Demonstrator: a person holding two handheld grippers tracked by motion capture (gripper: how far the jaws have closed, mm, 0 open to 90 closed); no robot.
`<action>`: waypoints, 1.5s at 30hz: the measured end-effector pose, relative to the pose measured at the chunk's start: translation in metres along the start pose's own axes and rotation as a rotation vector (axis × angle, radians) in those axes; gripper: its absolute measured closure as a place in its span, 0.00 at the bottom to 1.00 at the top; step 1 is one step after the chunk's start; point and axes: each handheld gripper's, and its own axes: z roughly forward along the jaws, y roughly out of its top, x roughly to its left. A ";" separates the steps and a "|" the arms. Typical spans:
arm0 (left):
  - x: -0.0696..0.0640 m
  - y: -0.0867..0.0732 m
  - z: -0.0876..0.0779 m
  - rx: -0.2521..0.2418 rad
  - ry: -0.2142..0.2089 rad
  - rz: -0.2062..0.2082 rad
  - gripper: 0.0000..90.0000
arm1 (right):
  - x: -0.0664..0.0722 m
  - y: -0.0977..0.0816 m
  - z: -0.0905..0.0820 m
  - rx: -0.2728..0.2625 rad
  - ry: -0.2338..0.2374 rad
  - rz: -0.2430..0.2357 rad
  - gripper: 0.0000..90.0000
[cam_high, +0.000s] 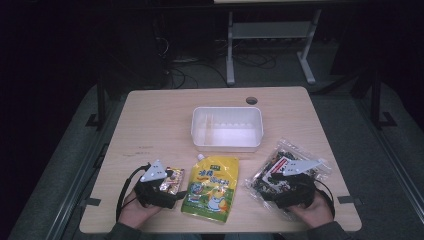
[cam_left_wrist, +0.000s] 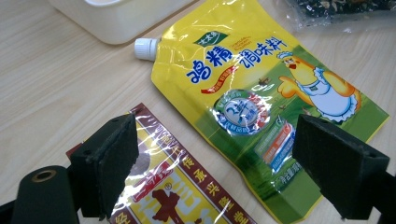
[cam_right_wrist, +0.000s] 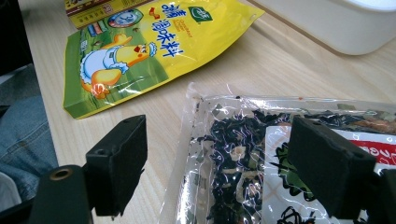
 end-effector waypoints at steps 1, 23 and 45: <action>0.000 0.000 0.000 0.000 0.000 0.000 0.15 | 0.000 0.000 0.000 0.000 0.000 0.000 0.21; -0.014 0.009 0.007 0.025 -0.051 0.056 0.16 | 0.006 0.006 0.004 -0.015 0.010 0.007 0.19; -0.035 0.033 0.023 0.027 -0.103 0.118 0.16 | -0.003 0.014 -0.021 -0.045 -0.039 0.022 0.19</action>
